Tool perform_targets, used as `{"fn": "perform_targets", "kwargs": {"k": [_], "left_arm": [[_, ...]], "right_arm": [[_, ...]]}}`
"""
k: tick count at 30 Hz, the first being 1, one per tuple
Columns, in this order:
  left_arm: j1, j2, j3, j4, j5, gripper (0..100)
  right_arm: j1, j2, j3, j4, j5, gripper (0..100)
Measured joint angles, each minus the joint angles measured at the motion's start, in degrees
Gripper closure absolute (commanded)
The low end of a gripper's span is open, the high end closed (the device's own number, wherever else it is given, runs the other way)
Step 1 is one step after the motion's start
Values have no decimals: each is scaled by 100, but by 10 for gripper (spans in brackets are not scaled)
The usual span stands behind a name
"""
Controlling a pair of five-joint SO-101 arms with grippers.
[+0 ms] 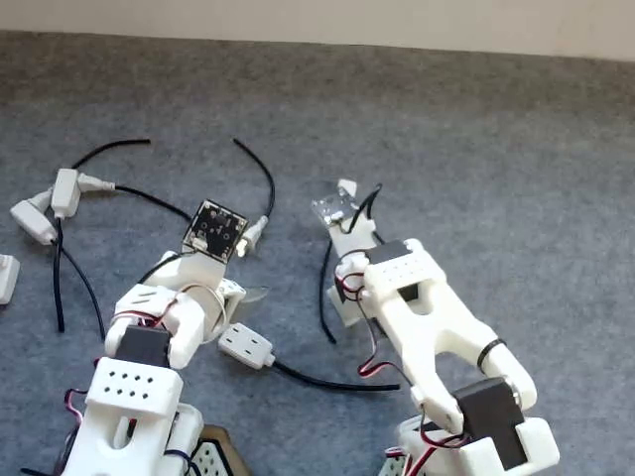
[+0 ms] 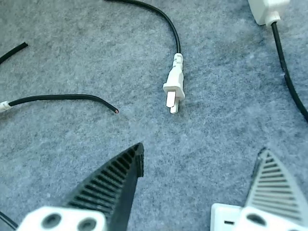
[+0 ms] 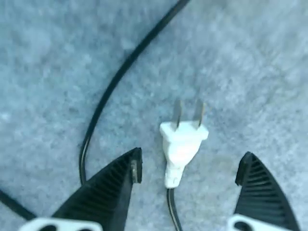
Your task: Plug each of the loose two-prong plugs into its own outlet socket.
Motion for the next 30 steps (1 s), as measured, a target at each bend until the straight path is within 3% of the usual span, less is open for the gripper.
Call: {"fn": "perform_targets", "kwargs": {"k": [8,15,30], "left_arm": [[9,0,0,0,0,642],[9,0,0,0,0,642],[9,0,0,0,0,642]], "right_arm": [[0,9,132,-97,0,722],[0,0,273,-105,0,996],[9,0,273,97,-9,971]]}}
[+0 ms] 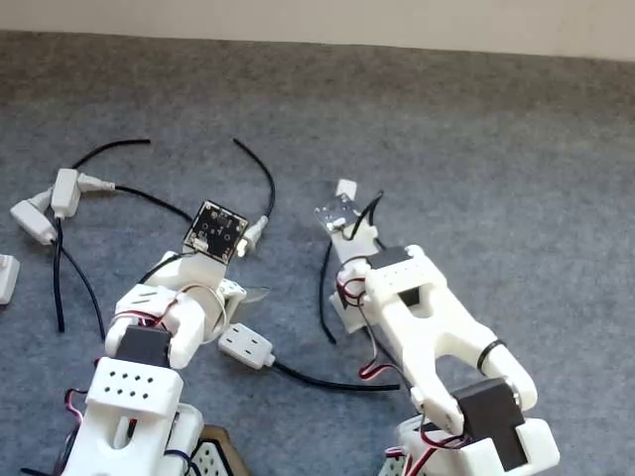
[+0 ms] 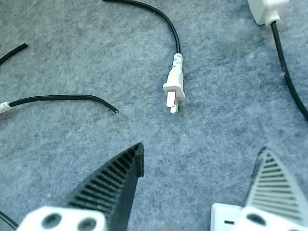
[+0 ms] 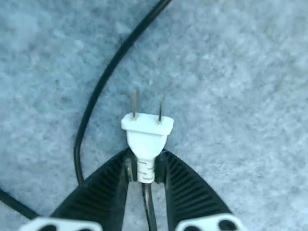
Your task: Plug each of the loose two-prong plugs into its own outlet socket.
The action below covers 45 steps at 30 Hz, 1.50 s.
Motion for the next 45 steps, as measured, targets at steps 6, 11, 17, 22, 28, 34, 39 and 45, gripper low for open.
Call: {"fn": "perform_targets", "kwargs": {"k": [6,11,17,22,28,34,39,45], "left_arm": [[0,0,0,0,0,642],[0,0,0,0,0,642],[0,0,0,0,0,642],[0,0,0,0,0,642],[0,0,0,0,0,642],[0,0,0,0,0,642],[0,0,0,0,0,642],[0,0,0,0,0,642]], "right_arm": [[0,-26,185,79,-176,970],[0,-35,211,79,-255,877],[-53,-79,220,264,-273,849],[-53,-79,220,273,-273,850],[-53,-79,220,308,-264,850],[-26,-97,220,519,44,851],[70,-97,220,519,53,960],[220,-44,264,281,53,994]]}}
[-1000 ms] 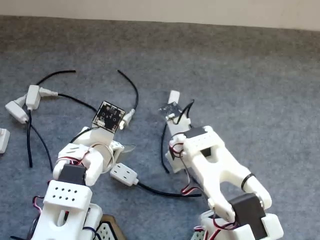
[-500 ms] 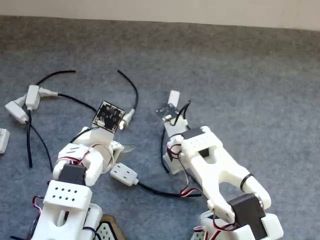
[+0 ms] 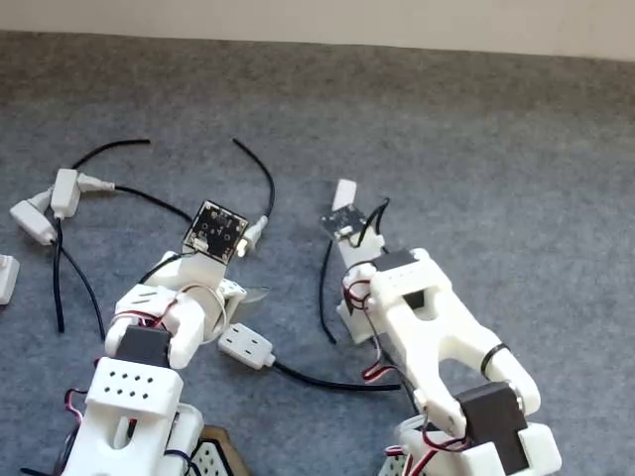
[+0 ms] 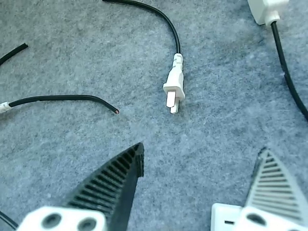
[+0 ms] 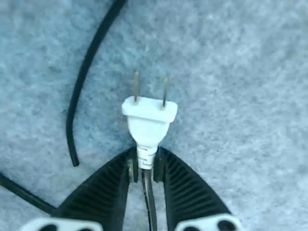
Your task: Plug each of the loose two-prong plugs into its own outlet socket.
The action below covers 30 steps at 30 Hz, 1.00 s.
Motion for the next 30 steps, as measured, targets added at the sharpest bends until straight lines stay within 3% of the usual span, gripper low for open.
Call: {"fn": "perform_targets", "kwargs": {"k": [9,14,20,26,30], "left_arm": [[-88,0,-114,62,88,643],[-712,9,-1160,1073,396,643],[-738,440,-2637,2523,308,643],[-782,1793,-4422,4044,79,643],[-607,2075,-4800,4229,62,643]], "right_arm": [[-114,-35,-79,9,0,994],[-853,-615,-510,62,0,994],[-1442,-2163,-695,-132,-308,994],[-1785,-4413,923,-1046,-334,994],[-2180,-5459,2013,-1169,-255,994]]}}
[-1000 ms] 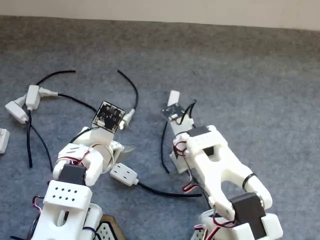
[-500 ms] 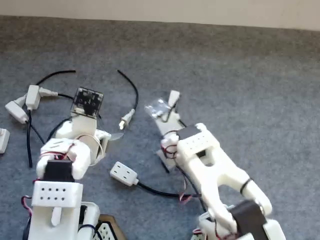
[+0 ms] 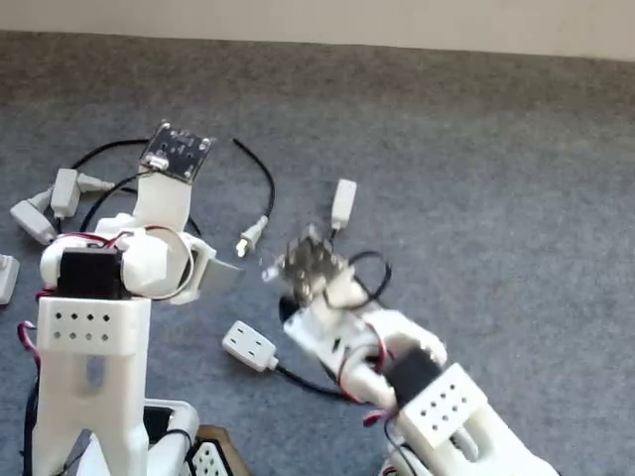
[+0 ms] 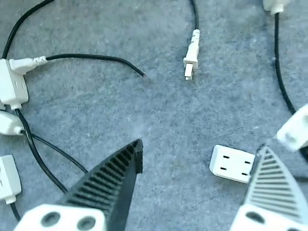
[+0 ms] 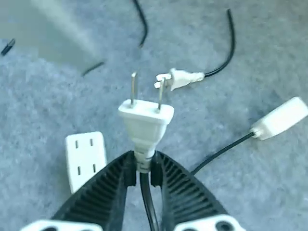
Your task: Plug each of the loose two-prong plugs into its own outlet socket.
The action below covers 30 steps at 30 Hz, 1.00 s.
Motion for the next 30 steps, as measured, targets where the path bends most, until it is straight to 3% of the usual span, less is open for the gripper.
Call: {"fn": "perform_targets", "kwargs": {"k": [9,16,24,30], "left_arm": [[431,-237,-26,-53,97,643],[1134,-246,1029,-897,97,643],[1160,-255,2303,-2136,123,643],[1090,-255,2453,-2356,70,643]], "right_arm": [[-510,-229,404,-9,26,994],[-571,-229,404,132,26,994],[-571,-255,176,545,44,994],[-580,-255,-352,985,229,994]]}}
